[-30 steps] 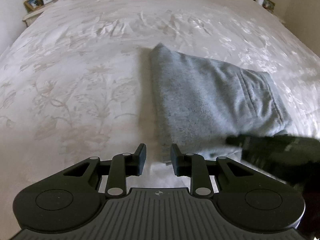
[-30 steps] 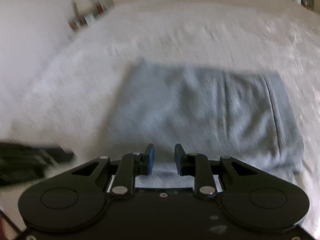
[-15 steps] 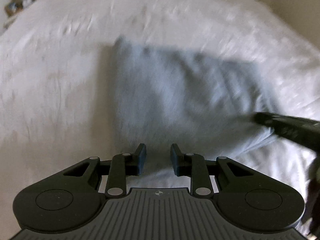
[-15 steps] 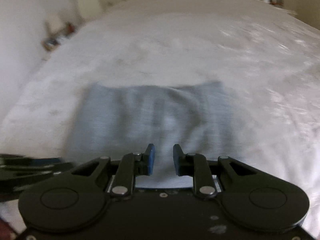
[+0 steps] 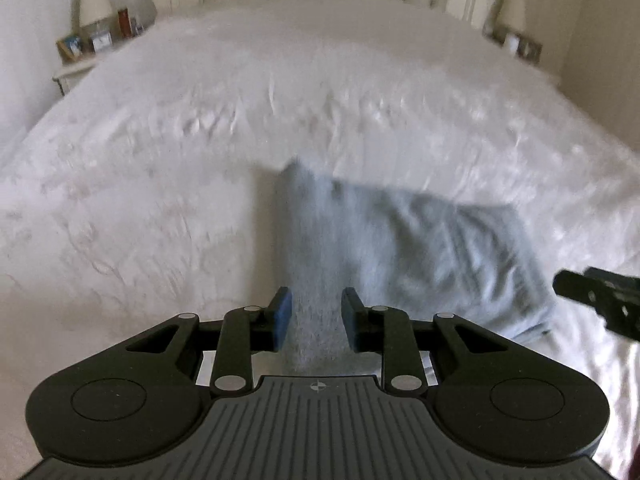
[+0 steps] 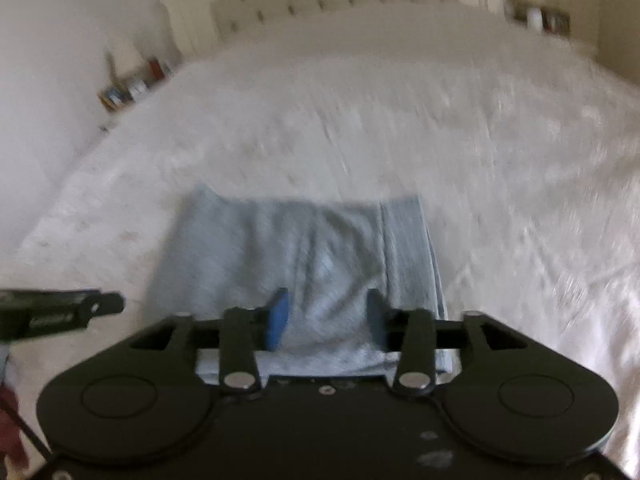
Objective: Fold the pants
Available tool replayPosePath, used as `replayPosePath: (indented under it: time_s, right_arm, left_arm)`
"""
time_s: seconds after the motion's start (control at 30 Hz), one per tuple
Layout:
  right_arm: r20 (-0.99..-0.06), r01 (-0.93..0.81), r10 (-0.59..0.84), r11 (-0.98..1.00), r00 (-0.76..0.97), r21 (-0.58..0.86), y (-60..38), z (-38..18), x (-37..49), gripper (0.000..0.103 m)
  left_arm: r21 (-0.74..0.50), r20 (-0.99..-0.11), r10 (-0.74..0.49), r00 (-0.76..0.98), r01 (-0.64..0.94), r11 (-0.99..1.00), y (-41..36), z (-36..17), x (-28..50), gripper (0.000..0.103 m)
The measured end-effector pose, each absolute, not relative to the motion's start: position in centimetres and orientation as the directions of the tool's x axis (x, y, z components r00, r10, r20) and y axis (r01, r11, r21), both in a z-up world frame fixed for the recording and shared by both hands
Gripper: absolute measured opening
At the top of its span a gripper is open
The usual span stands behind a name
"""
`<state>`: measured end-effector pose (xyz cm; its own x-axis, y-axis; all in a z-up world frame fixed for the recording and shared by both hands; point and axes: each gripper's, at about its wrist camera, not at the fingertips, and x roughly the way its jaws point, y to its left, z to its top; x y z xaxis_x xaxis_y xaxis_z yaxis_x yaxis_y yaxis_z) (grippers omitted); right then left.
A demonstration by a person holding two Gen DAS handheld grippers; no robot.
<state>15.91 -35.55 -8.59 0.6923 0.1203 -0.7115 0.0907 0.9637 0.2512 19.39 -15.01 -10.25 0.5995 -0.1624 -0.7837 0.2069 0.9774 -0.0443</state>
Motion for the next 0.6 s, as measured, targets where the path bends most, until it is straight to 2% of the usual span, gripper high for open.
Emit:
replayPosePath:
  time_s: [0.07, 0.13, 0.23, 0.37, 0.47, 0.53, 0.6]
  right_arm:
    - [-0.669, 0.071, 0.124, 0.964, 0.733, 0.257, -35.4, -6.5, 14.2, 0.077]
    - [-0.627, 0.053, 0.126, 0.965, 0.769, 0.258, -35.1, -4.5, 12.5, 0.091]
    - [-0.575, 0.044, 0.113, 0.967, 0.810, 0.252, -34.6, -2.0, 10.2, 0.102]
    - [-0.525, 0.075, 0.088, 0.957, 0.847, 0.281, -34.0, 0.5, 7.4, 0.103]
    - [-0.528, 0.156, -0.004, 0.957, 0.849, 0.244, -33.0, 1.9, 5.8, 0.103]
    - [-0.533, 0.212, -0.079, 0.958, 0.842, 0.193, -32.0, 2.7, 5.1, 0.103]
    - [-0.558, 0.189, -0.047, 0.961, 0.829, 0.200, -31.5, 3.3, 4.7, 0.103]
  left_arm:
    - [-0.056, -0.764, -0.173, 0.622, 0.203, 0.978, -14.8, -8.5, 18.6, 0.027]
    - [-0.049, -0.737, -0.168, 0.655, 0.196, 0.979, -14.9, -7.0, 18.0, 0.027]
    - [-0.037, -0.711, -0.165, 0.684, 0.199, 0.979, -14.8, -4.9, 16.8, 0.034]
    - [0.060, -0.680, -0.082, 0.729, 0.167, 0.984, -15.2, -3.1, 14.6, 0.039]
    - [0.170, -0.666, 0.015, 0.745, 0.133, 0.976, -15.8, -2.7, 13.4, 0.043]
    - [0.173, -0.686, 0.012, 0.727, 0.148, 0.974, -15.5, -2.5, 12.9, 0.043]
    - [0.125, -0.728, -0.031, 0.685, 0.178, 0.976, -14.9, -2.4, 12.6, 0.043]
